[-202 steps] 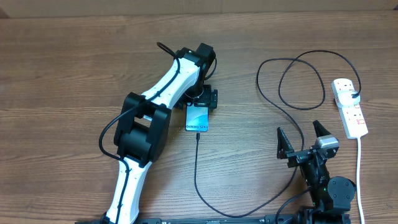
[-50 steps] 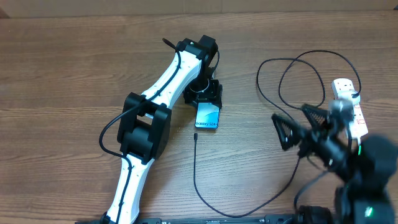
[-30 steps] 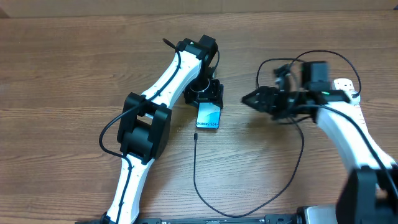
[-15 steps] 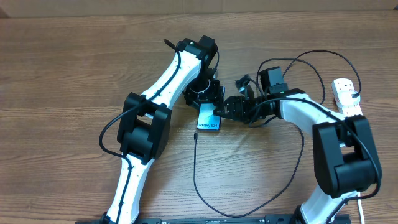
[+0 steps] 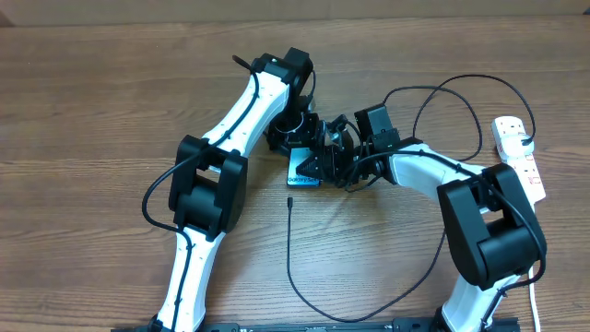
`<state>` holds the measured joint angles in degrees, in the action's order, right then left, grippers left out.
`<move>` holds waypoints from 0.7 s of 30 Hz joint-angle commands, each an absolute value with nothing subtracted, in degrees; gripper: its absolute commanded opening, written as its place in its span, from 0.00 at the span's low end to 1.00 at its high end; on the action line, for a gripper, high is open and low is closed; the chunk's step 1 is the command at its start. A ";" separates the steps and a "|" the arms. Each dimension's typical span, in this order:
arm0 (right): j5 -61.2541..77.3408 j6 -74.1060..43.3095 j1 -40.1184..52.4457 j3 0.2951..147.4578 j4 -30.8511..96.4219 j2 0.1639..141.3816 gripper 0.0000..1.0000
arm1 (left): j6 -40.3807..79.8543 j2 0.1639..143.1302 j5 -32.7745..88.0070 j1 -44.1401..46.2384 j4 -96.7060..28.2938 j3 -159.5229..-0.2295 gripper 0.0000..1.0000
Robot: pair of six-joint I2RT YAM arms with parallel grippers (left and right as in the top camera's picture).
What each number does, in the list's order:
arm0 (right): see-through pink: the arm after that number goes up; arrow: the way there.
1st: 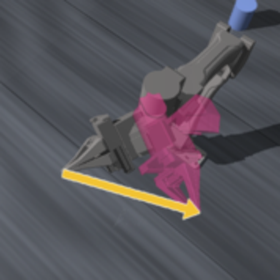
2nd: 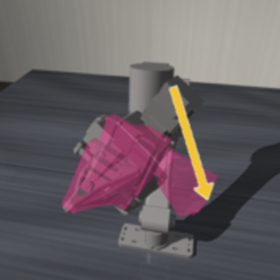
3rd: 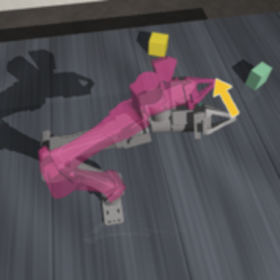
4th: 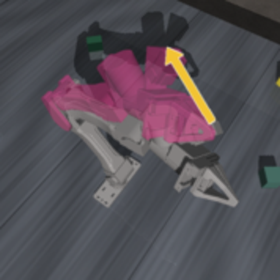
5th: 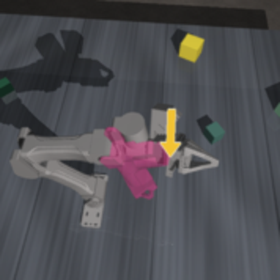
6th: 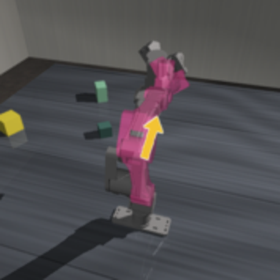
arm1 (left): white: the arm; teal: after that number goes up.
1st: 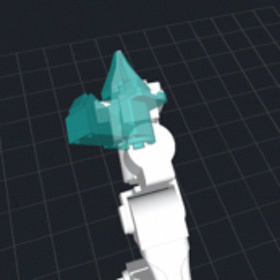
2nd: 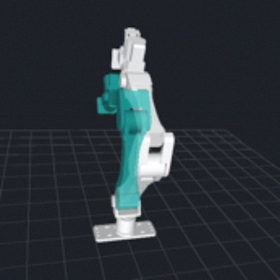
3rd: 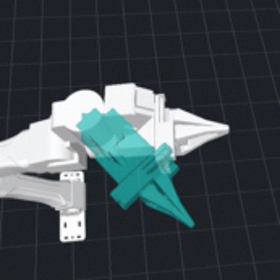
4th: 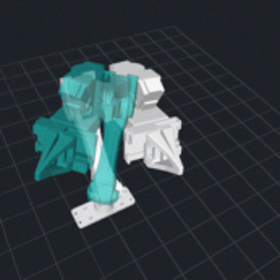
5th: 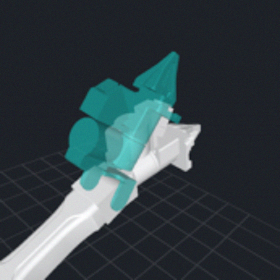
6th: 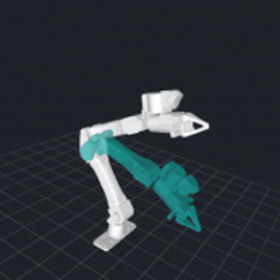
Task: Plug charger to phone and switch on socket
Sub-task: 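Grasp the phone's side edge with the right gripper and lift it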
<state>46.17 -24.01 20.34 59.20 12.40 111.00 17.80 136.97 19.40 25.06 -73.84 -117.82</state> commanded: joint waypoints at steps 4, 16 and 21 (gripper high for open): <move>40.40 -30.94 20.18 60.03 7.68 111.35 0.39 | 16.25 137.01 23.66 26.87 -75.18 -119.26 0.66; 38.96 -31.73 20.21 60.03 5.76 111.35 0.04 | 16.01 137.01 25.12 26.87 -75.20 -119.26 0.67; 37.34 -31.70 20.21 60.03 6.09 111.35 0.04 | 16.01 137.03 25.06 26.87 -75.22 -119.26 0.87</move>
